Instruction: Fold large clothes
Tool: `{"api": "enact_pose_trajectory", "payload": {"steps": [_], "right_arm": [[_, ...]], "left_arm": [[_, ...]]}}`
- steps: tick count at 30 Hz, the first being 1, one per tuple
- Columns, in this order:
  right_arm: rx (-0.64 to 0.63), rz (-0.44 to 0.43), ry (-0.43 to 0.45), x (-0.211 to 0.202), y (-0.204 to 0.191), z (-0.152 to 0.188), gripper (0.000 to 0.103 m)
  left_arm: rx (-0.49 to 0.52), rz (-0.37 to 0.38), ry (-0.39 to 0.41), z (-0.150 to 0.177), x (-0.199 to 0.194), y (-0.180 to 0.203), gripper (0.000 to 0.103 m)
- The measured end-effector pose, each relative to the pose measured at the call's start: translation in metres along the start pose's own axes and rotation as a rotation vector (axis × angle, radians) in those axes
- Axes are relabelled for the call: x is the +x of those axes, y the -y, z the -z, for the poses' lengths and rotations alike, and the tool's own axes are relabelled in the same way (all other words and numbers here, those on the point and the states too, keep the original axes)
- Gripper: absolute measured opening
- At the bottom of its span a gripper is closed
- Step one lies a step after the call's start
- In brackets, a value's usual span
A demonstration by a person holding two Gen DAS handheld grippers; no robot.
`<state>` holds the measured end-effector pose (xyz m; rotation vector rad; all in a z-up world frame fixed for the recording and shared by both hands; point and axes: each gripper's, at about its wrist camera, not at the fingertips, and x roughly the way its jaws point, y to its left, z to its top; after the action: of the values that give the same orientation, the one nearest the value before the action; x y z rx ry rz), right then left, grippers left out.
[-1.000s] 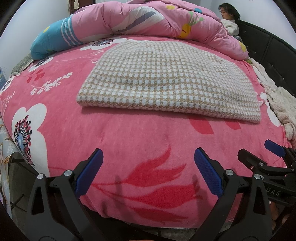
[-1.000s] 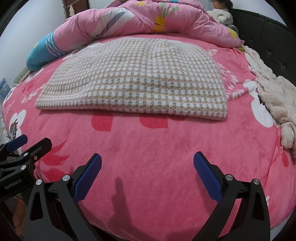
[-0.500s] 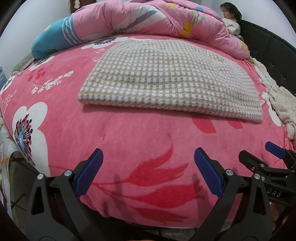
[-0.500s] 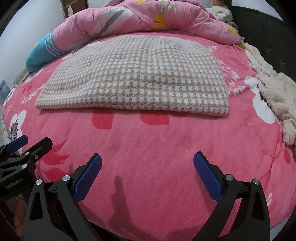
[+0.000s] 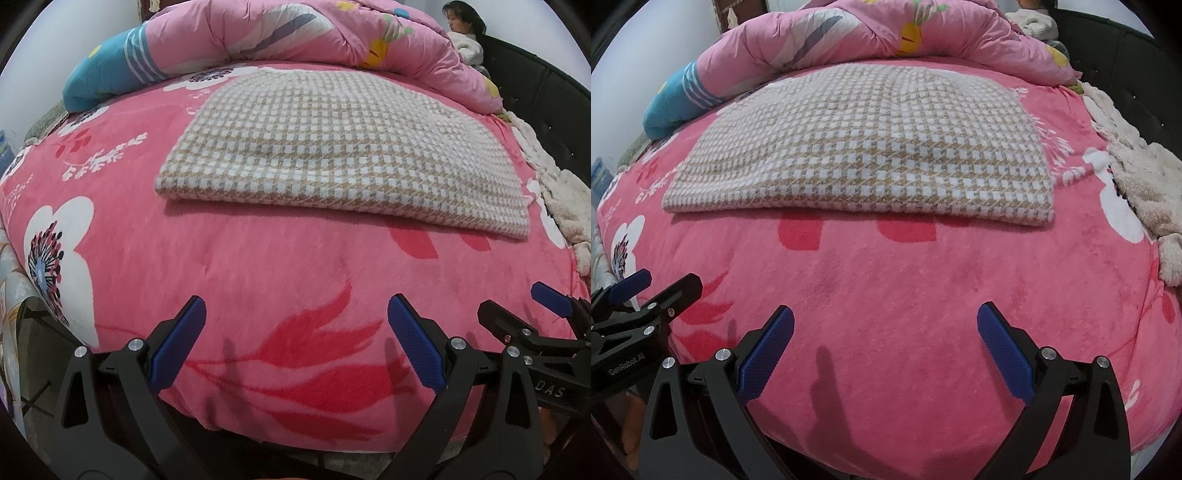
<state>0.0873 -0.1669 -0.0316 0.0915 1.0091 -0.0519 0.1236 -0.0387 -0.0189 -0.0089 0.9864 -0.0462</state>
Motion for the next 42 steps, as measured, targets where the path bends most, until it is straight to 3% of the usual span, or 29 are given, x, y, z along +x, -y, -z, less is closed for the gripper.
{"api": "enact_pose_trajectory", "payload": {"steps": [42], "right_arm": [[0.004, 0.002, 0.014, -0.0037, 0.0019, -0.0047, 0.097]], "left_arm": [[0.006, -0.011, 0.004, -0.0021, -0.0023, -0.0006, 0.096]]}}
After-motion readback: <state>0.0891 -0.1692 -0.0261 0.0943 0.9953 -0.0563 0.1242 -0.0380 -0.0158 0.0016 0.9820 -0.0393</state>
